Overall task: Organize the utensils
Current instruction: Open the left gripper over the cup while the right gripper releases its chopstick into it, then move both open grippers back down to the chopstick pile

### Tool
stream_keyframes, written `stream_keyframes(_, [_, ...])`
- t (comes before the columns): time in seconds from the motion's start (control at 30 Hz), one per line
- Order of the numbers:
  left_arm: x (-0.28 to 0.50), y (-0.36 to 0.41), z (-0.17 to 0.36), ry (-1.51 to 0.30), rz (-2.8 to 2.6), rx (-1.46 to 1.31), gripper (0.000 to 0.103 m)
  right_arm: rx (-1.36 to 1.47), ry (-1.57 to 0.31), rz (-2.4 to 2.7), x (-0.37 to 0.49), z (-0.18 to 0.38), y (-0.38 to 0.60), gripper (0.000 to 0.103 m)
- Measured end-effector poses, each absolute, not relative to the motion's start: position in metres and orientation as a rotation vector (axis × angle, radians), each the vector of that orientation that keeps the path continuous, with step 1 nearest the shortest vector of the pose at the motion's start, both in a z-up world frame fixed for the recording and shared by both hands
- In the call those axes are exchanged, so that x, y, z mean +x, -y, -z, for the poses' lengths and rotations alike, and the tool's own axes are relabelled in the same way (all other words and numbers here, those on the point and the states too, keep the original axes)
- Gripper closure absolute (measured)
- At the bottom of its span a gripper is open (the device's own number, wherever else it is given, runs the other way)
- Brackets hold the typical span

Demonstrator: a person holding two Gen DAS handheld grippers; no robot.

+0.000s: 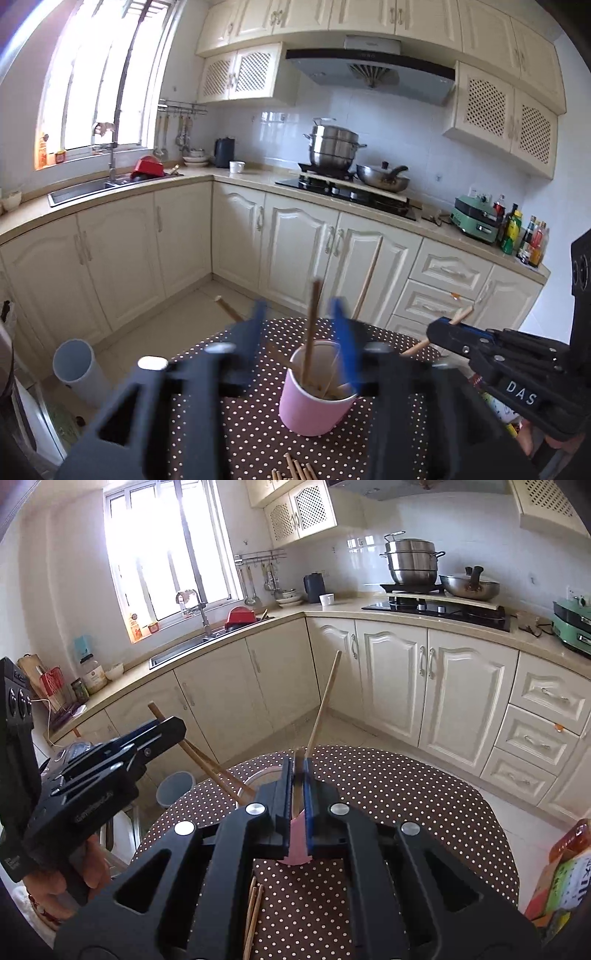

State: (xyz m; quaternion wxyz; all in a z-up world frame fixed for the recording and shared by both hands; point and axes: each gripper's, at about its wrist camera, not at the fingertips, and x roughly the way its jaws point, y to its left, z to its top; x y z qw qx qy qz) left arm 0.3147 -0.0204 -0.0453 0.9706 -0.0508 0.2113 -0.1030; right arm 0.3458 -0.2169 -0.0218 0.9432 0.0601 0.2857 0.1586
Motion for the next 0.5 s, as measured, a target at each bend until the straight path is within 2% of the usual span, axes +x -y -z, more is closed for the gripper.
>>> stream_keyframes(0.03, [0.309, 0.018, 0.044, -0.413, 0.209, -0.108, 0.052, 0.126, -0.583, -0.320, 0.344, 0.021, 0.218, 0.091])
stream_keyframes(0.1, [0.303, 0.016, 0.043, -0.413, 0.203, -0.101, 0.047, 0.131, -0.581, -0.306, 0.339, 0.020, 0.221, 0.075])
stream_keyframes(0.13, [0.299, 0.014, 0.043, -0.414, 0.193, -0.094, 0.043, 0.135, -0.578, -0.302, 0.337, 0.019, 0.222, 0.057])
stream_keyframes(0.17, [0.293, 0.011, 0.042, -0.409, 0.187, -0.092, 0.041, 0.141, -0.571, -0.302, 0.334, 0.018, 0.224, 0.051])
stream_keyframes(0.27, [0.282, 0.003, 0.042, -0.418, 0.195, -0.099, 0.037, 0.138, -0.557, -0.307, 0.323, 0.016, 0.227, 0.051])
stream_keyframes(0.5, [0.253, -0.018, 0.065, -0.482, 0.233, -0.115, 0.036, 0.112, -0.575, -0.341, 0.294, 0.030, 0.227, 0.051])
